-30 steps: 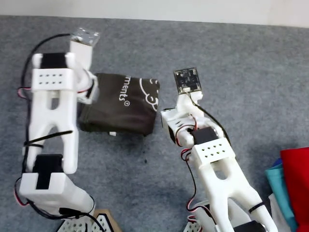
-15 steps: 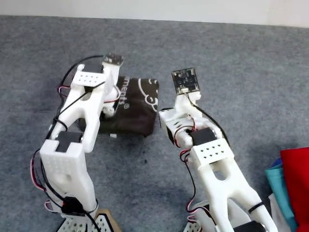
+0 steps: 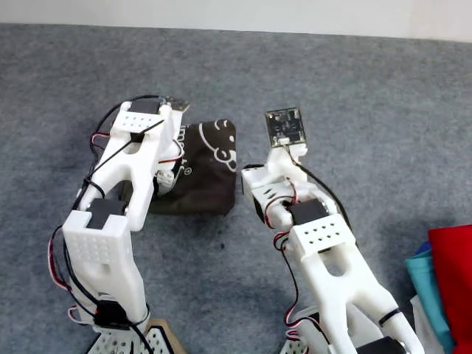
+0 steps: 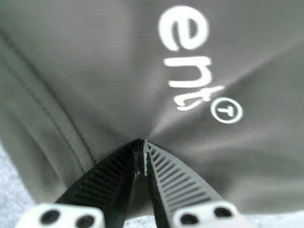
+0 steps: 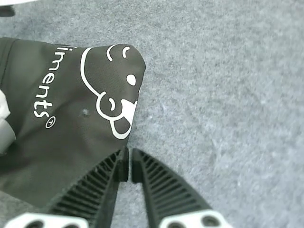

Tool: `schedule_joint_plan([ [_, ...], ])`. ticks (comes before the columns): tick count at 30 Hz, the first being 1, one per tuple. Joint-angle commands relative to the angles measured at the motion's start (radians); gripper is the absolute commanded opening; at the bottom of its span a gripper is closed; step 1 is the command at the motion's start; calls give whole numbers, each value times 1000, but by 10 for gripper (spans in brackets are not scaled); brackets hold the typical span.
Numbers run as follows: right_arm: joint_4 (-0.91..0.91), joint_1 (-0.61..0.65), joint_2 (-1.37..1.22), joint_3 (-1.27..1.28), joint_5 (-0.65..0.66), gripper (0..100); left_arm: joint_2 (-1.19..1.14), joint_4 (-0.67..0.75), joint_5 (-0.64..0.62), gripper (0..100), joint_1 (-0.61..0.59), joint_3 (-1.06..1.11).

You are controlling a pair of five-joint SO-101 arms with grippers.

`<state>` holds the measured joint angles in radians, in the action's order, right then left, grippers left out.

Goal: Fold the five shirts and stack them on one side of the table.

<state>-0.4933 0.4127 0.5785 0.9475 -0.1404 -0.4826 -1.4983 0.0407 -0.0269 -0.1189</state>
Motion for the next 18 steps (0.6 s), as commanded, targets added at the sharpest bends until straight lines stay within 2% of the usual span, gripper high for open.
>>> schedule_joint_plan([
  [1, 18, 24, 10, -16, -83, 144, 19, -17, -72, 11, -54, -110],
  [3, 27, 27, -45, -58, -101, 175, 19, -48, -112, 18, -79, -170],
  [8, 27, 30, -285, -249, -115, 175, 19, -133, -163, 102, -82, -292],
  [14, 27, 79, -545, -493, -199, 182, 18, -149, -230, 109, -148, -363],
  [18, 25, 116, -687, -634, -199, 277, 18, -144, -253, 109, -197, -360],
])
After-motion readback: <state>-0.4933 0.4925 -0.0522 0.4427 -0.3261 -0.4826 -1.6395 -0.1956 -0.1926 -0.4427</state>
